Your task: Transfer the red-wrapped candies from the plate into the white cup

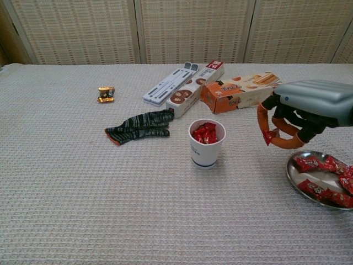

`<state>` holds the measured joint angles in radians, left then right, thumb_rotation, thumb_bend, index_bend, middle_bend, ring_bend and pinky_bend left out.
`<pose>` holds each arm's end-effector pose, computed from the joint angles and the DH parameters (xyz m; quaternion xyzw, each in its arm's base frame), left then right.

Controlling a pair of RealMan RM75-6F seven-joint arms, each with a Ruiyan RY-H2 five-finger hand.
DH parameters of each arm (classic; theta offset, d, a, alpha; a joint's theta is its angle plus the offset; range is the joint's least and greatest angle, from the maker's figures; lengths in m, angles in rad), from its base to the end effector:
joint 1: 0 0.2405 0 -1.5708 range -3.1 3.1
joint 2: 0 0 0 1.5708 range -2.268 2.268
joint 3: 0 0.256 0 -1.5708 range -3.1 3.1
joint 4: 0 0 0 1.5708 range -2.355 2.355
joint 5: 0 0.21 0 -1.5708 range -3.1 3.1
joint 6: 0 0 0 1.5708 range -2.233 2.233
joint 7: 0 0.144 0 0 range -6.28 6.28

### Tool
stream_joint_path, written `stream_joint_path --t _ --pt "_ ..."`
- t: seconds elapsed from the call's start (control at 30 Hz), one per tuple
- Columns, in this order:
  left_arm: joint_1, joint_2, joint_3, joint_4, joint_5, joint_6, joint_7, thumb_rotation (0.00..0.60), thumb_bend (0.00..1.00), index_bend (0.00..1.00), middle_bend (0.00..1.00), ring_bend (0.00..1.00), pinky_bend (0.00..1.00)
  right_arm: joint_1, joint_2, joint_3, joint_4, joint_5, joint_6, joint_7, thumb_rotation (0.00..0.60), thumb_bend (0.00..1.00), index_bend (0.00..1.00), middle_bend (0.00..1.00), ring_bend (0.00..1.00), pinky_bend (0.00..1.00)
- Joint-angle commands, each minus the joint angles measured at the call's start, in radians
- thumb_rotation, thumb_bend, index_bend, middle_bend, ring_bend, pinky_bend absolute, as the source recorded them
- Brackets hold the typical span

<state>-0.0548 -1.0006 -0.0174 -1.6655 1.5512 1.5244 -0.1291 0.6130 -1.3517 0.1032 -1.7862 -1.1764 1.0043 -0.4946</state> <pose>-0.3073 0.1646 0.1895 -0.5889 -0.4025 -0.4101 0.5683 -0.1597 -0.2853 0.0218 0.7760 -0.3534 0.3315 0.4039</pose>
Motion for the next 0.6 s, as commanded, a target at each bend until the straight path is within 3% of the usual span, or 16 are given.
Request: stream_joint_path --t 0.03,0.33,0.6 --pt "0.0 0.0 0.0 0.001 0.001 0.001 -0.001 0.6 0.42 0.34 0.25 0.27 0.28 0.053 -0.029 0.046 -0.032 0.036 0.005 -0.069 0.6 0.32 0.64 0.82 0.81 1.0" --pt "0.001 0.0 0.0 0.002 0.003 0.004 -0.007 0.6 0.42 0.34 0.25 0.27 0.28 0.119 -0.12 0.081 0.021 0.101 -0.018 -0.107 0.6 0.33 0.64 0.82 0.81 1.0" --pt "0.002 0.002 -0.002 0.005 0.0 0.006 -0.017 0.6 0.42 0.35 0.24 0.27 0.28 0.192 -0.242 0.098 0.14 0.143 -0.054 -0.108 0.6 0.32 0.64 0.82 0.81 1.0"
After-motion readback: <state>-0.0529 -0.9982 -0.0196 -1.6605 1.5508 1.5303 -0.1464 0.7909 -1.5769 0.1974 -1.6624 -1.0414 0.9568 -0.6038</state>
